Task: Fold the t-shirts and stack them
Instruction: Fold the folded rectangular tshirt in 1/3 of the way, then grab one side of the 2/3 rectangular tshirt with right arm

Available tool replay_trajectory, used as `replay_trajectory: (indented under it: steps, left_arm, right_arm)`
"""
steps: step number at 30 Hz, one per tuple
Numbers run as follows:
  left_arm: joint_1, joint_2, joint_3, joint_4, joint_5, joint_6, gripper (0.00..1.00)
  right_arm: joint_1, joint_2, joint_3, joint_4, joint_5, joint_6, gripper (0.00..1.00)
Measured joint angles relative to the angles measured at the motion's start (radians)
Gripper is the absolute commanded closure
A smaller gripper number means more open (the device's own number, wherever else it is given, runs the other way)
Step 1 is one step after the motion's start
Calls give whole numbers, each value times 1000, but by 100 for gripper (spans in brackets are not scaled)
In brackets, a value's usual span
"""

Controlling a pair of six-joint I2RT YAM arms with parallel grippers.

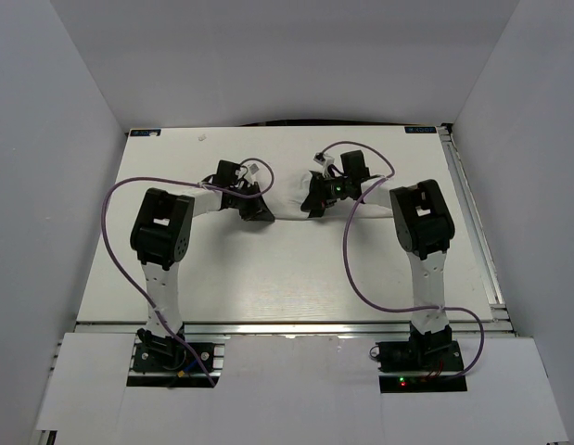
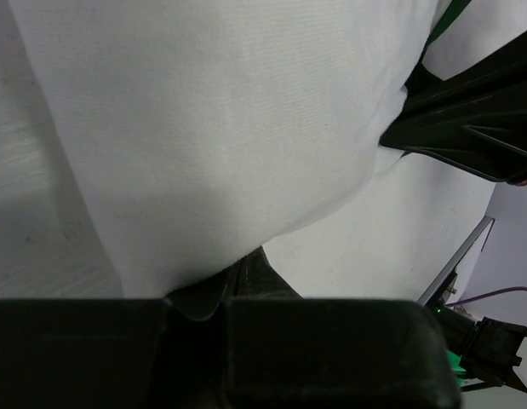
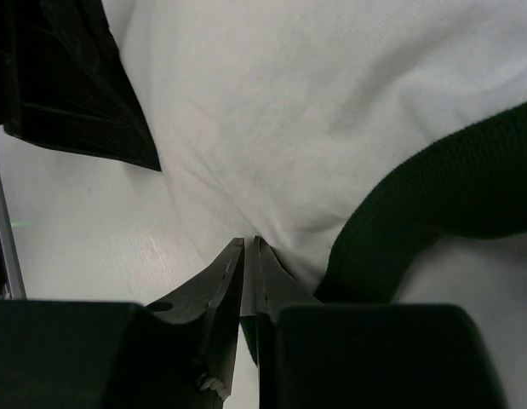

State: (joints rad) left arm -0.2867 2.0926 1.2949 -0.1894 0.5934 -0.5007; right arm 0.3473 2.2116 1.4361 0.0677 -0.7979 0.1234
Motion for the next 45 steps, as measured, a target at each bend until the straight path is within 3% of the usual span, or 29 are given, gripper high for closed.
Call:
replay_trajectory:
  steps: [7,11,12,13,16,20,23,27,32,45]
  left_arm:
    - [3,0,0,11,22,3,98]
    - [4,-49,-8,10,35,2,84]
    - [4,-80,-18,6,40,0,78]
    - [4,-129,-35,6,44,-2,61]
    - [6,-301,-91,7,45,-8,35]
    - [10,-515,-168,34,20,-15,14]
    - [17,-620,-252,76,-14,-32,10]
    - [39,-655,-346,112,-49,-77,9]
    - [63,-660,-388,109,-97,-110,9]
    - [68,-756,-425,90,-123,-122,9]
  right_arm:
    - [-9,3,2,-19,-37,-19,82]
    - [-39,-34,34,-95,-112,-50,76]
    - [-50,-56,51,-125,-126,-66,74]
    - [-64,-84,69,-158,-134,-86,67]
    - [-118,-181,126,-250,-138,-161,52]
    - [-228,-287,158,-342,-79,-259,30]
    - [-315,-306,156,-396,14,-303,11]
    - [-406,-303,132,-445,192,-314,10]
    - [-431,-273,132,-469,365,-301,11]
    - [-417,-46,194,-484,489,-297,10]
